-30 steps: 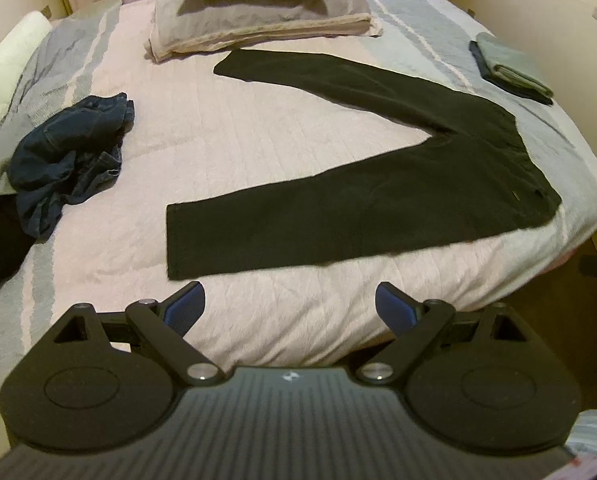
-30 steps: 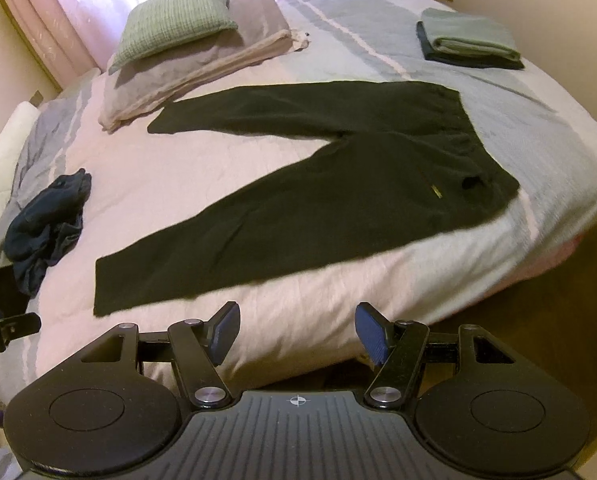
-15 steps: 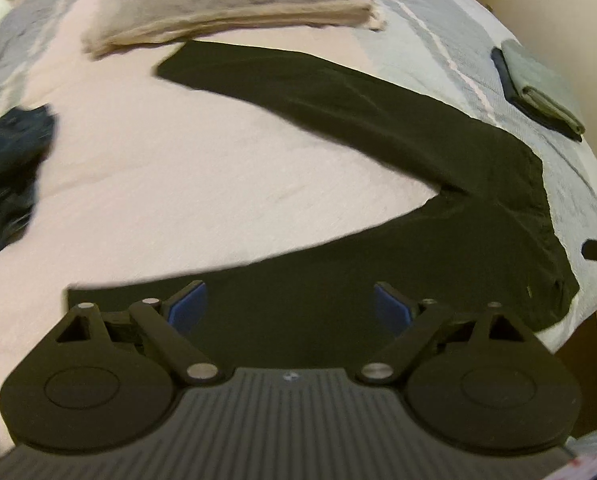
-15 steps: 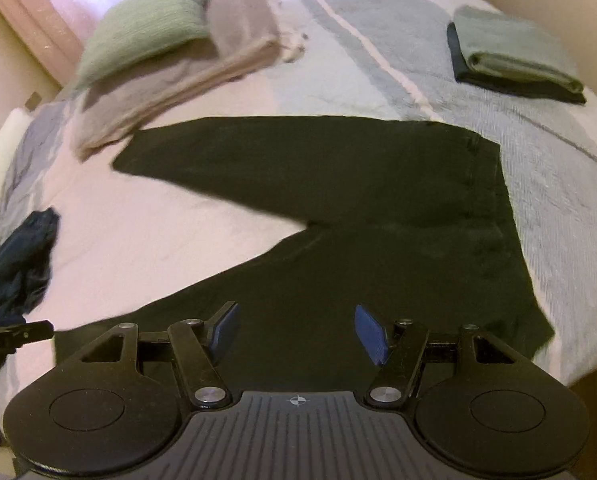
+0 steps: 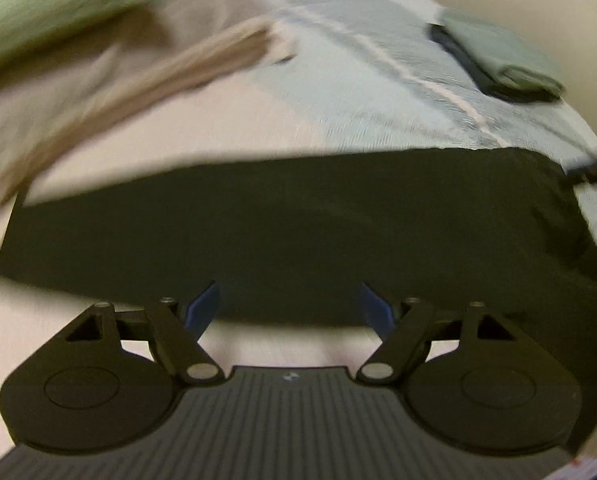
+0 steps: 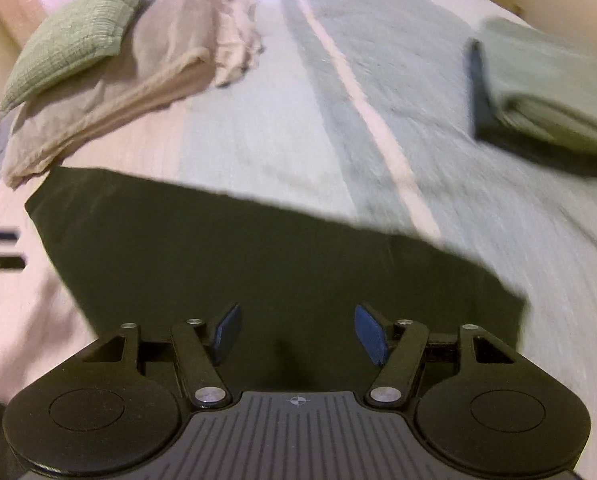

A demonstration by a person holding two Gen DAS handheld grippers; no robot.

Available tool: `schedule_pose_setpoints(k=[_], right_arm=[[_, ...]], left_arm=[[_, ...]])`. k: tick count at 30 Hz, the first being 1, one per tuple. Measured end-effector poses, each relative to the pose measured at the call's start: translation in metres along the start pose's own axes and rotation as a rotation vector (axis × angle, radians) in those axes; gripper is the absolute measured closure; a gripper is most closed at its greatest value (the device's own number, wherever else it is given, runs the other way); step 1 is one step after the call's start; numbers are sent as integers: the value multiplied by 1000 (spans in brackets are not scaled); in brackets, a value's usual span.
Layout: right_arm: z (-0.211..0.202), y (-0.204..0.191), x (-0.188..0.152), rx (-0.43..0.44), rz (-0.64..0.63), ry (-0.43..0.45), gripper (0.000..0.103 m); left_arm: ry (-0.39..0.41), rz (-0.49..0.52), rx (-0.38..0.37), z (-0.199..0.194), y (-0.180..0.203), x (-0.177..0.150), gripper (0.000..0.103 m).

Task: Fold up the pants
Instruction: 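Grasp the trouser leg hem with the left gripper while the right gripper grasps the waistband, lifting to fold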

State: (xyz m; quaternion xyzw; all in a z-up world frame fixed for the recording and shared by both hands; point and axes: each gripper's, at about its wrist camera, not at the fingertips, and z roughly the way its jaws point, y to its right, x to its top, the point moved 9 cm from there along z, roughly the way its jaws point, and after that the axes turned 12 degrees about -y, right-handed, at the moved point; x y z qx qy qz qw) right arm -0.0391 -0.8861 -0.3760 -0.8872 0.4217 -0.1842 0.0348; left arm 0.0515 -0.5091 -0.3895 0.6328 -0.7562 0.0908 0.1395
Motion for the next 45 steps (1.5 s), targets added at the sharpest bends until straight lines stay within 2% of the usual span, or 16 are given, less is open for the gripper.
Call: schedule_pose_setpoints(k=[4,7,10,13,16,17,18,20,21,23,27,31,35,38,42,45], right_arm=[[46,7,45,17,-108,-15,42],[76,4,68,15,-195,-40,42],[95,5,84,23,-262,-58,42],[116,8,89,69,-290,-122,42],[134,10,88,95,-301,-187,42],[137,10,86,94,-315,-190,42],[137,7,85,94,-333,-183,52],[136,-2,79,129,-360,-184,80],[133,-6,77,106,-368,-175,86],[122,-15,71,25,-443,-131,94],[68,-38,53,-101,-500,40,97],[-7,-79,6,-194,-538,213,97],[-60,-143,-81,-234,-583,242,97],[-69,-187,-163,-250,-607,155,96],[-39,-208,-264,-218,-431,-75,93],[-23,-197,-315,-169,-223,-211,93]], left_arm=[[-30,218,38,48,-35,55,29],[-68,322,66,79,-61,84,29],[-91,409,69,100,-78,96,29],[-179,473,47,132,-95,97,26],[-209,474,1,147,-102,95,26],[-215,481,-3,151,-102,93,28],[-212,497,-8,153,-99,91,33],[-186,550,-23,152,-89,87,62],[-159,568,-1,149,-87,85,67],[-121,588,55,140,-88,80,89],[4,601,161,94,-80,64,93],[163,447,196,10,-64,16,94],[205,203,164,-63,-40,-83,94],[152,-13,115,-88,-11,-182,95],[-31,-298,9,-74,19,-303,90],[-92,-321,-21,-68,45,-345,88]])
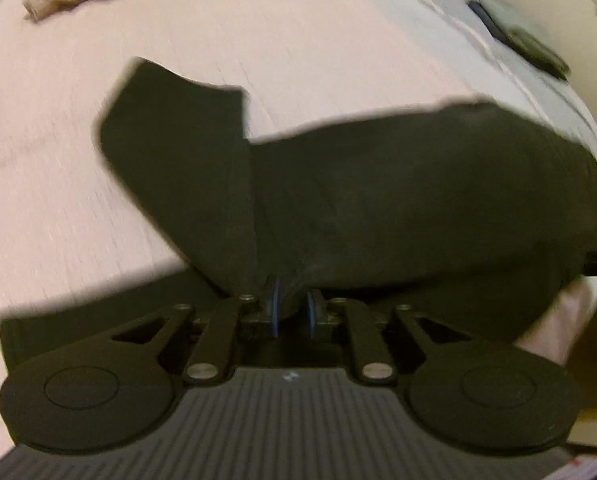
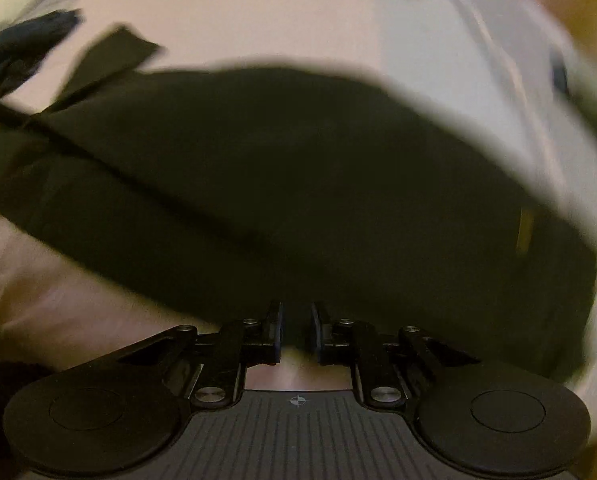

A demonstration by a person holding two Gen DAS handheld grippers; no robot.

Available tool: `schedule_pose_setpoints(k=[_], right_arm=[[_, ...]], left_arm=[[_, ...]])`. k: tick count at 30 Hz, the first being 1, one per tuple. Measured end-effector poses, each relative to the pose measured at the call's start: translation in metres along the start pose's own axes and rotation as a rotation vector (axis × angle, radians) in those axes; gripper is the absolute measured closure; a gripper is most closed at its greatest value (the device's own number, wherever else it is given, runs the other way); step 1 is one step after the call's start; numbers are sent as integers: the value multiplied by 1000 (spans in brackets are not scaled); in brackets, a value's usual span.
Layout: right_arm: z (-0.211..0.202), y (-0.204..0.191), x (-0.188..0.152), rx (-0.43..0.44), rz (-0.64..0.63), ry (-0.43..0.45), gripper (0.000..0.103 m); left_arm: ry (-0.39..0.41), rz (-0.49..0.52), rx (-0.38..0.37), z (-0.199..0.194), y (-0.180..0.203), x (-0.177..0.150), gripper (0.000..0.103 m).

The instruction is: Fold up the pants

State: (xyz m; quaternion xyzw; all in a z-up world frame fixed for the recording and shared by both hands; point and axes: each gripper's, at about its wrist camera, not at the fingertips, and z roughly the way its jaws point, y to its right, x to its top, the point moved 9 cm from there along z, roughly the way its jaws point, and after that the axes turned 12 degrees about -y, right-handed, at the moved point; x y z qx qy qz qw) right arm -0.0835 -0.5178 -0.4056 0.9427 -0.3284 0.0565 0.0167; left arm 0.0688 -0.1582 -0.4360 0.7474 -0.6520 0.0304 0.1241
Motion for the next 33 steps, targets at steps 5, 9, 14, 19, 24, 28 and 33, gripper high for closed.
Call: schedule_pose_setpoints(k=[5,9,14,19,24,28,33], right_arm=[[-17,51,-22,143,420,61,93],[-35,119,-23,283,791,190,88],[-37,187,-37,369,1061,286,72],[-29,236,-55,362,1148,339,66],[-21,247,-57,411,1189,352,64],[-25,246,-55,408,1155,339,64],[-33,248,-58,439,1123,365,64]], left_arm=[[33,7,-30,-19,6,20,78],[64,-13,-38,-34,10,40,71],[-25,8,-226,-41,29,40,29],[74,-39,-52,-41,16,61,26],[16,58,432,32,-8,103,61],[-6,122,574,56,-13,108,98],[274,-472,477,-35,-102,56,98]])
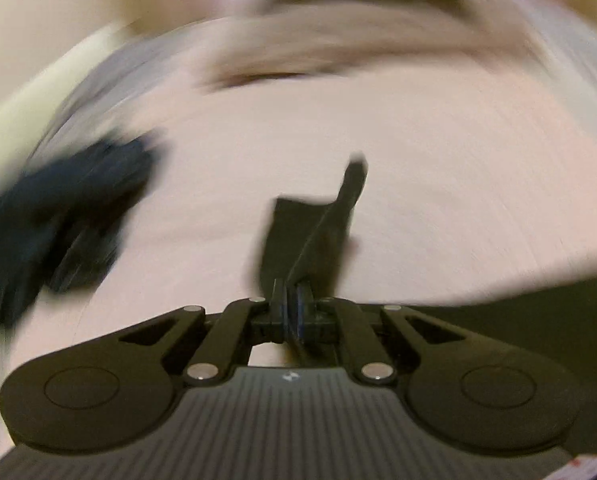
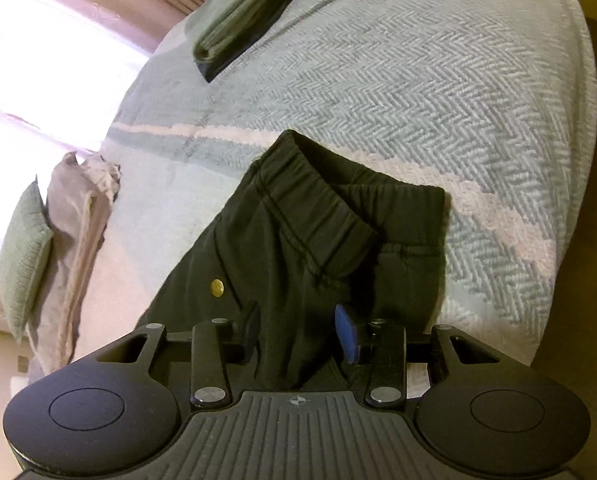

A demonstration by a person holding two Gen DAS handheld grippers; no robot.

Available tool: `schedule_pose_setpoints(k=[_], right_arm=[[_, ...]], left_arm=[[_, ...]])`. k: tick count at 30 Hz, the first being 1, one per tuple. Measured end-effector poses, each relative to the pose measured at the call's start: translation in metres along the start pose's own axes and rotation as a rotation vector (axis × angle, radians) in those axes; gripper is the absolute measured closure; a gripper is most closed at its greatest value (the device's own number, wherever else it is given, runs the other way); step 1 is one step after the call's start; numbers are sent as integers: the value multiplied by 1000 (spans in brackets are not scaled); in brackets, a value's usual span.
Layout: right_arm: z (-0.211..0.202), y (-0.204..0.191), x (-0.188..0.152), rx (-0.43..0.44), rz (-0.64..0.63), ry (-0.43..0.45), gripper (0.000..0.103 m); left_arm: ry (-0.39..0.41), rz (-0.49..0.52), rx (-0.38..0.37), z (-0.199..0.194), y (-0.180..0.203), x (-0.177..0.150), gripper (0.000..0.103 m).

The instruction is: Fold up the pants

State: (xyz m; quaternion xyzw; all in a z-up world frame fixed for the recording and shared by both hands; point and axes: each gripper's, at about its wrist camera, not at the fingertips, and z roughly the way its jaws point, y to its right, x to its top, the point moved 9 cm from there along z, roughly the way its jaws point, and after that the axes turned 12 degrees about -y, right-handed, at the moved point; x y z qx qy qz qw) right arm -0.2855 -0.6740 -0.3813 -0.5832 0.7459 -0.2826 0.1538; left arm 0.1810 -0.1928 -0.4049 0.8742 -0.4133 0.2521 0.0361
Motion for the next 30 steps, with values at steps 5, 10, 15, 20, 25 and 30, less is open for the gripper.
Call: schedule_pose_setpoints(k=[5,10,15,20,25,30], right_arm=[[15,12,2,69,66,-19,64],[18,24,2,139,144,-13,61],[14,36,7,180,193,42,60],[27,39,6,146,149,60,60],[25,32,7,110,119,71,60],[37,37,2,72,149,51,90]], left_arm=[[-206,-488,-175,20,-87,-69,91],[-184,-714,-315,20,-100,-102,68],[-173,-733,-354,18,-95,-106,66],[-150,-737,-405,27,-92,-103,64],[-133,-764,-459,34,-98,-98,64],[-137,-785,-463,49,-107,-94,87]])
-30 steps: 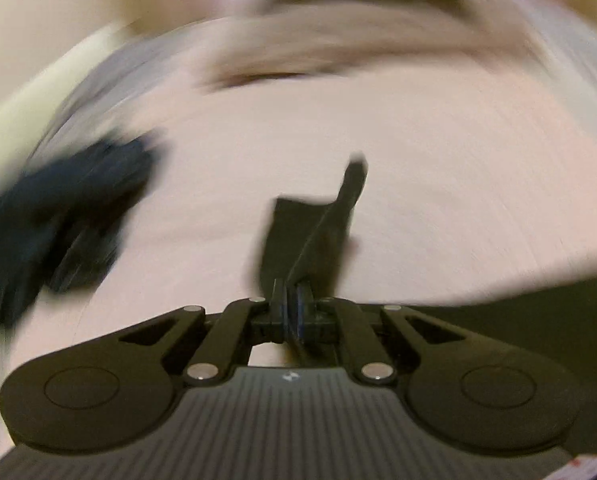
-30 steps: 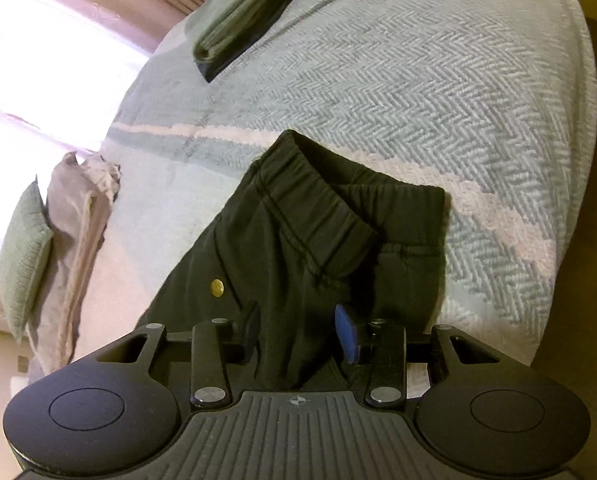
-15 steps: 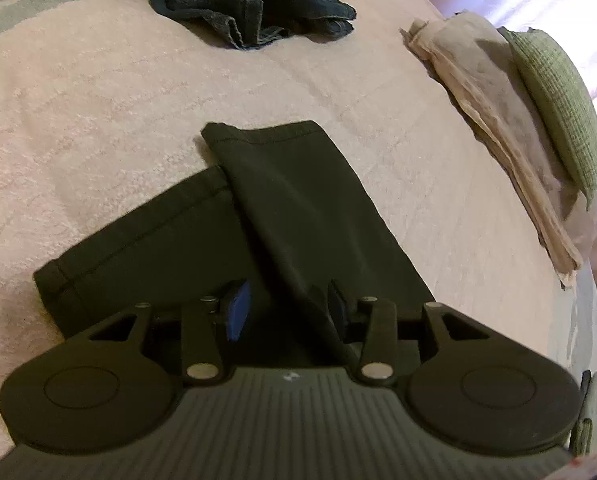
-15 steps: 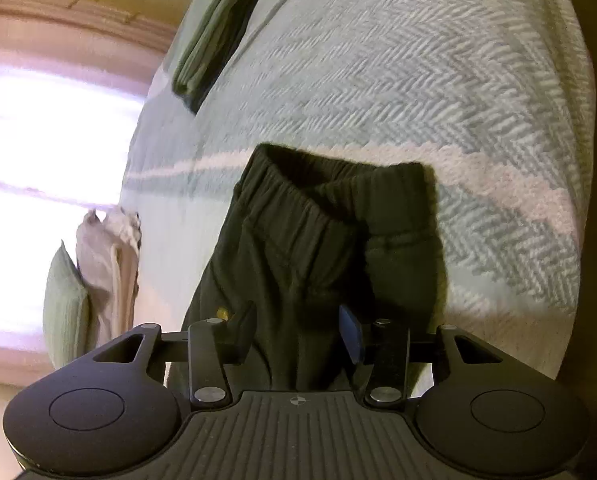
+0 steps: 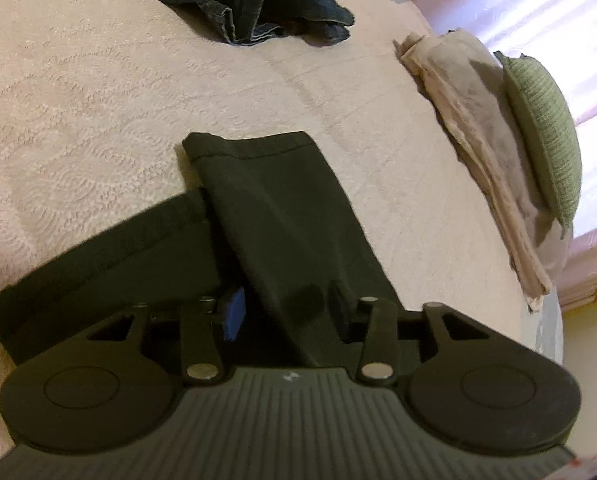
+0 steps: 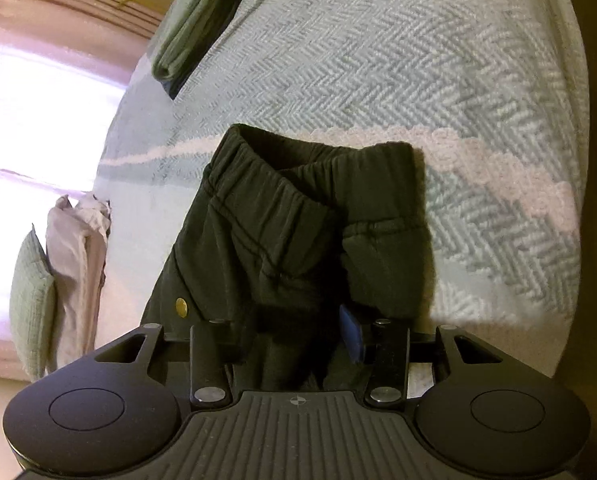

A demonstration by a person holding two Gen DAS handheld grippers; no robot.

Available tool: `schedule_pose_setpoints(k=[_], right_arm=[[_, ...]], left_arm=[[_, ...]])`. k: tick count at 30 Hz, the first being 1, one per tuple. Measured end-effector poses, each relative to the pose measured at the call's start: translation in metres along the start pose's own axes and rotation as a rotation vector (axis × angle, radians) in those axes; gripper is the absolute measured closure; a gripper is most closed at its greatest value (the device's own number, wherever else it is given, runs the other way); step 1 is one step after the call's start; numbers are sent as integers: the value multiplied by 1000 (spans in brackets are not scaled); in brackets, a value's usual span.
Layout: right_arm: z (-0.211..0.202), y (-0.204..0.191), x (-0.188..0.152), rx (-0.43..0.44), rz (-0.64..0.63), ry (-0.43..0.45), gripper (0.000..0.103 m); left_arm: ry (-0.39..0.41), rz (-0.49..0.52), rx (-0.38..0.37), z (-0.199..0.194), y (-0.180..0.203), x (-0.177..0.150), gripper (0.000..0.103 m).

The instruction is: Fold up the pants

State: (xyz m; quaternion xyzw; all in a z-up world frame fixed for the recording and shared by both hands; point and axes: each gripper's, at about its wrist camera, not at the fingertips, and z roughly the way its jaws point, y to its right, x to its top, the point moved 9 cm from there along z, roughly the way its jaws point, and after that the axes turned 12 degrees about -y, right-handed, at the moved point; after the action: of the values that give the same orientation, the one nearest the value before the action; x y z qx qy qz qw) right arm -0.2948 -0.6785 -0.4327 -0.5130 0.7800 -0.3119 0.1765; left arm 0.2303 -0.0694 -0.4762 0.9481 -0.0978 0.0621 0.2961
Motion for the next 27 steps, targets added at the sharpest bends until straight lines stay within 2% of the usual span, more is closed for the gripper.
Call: schedule_pose_setpoints(k=[1,3,7,9,11,12,15,18,21,27], right_arm=[[-4,-4,2,-10,-21,21,89],[-18,-18,8,-14,-76,73,91],[-58,-55,22,86,-172,141,93],[-74,-56,24,80,-216,161,94],[-76,-36,20,63,-177,138,94],[-70,-19,16,31,-146,118,94],[-39,31,4,-137,-89,58,94],[-35,34,3,-109,-42,93,94],[-43,18,7,-88,-100,112,94],[-42,6,12,-91,-114,113,94]], left_arm=[[8,23,10,-1,1,3,98],[7,83,0,-9,6,7,100],[68,230,-125,-56,33,9,100],[90,293,-138,-80,29,-1,99],[57,284,-95,-84,5,-18,99],[23,271,-48,-77,-13,-29,99],[-52,222,85,-49,-57,-55,98],[-14,217,75,-48,-56,-57,99],[-17,261,60,-55,-50,-56,98],[-17,258,38,-63,-49,-57,99]])
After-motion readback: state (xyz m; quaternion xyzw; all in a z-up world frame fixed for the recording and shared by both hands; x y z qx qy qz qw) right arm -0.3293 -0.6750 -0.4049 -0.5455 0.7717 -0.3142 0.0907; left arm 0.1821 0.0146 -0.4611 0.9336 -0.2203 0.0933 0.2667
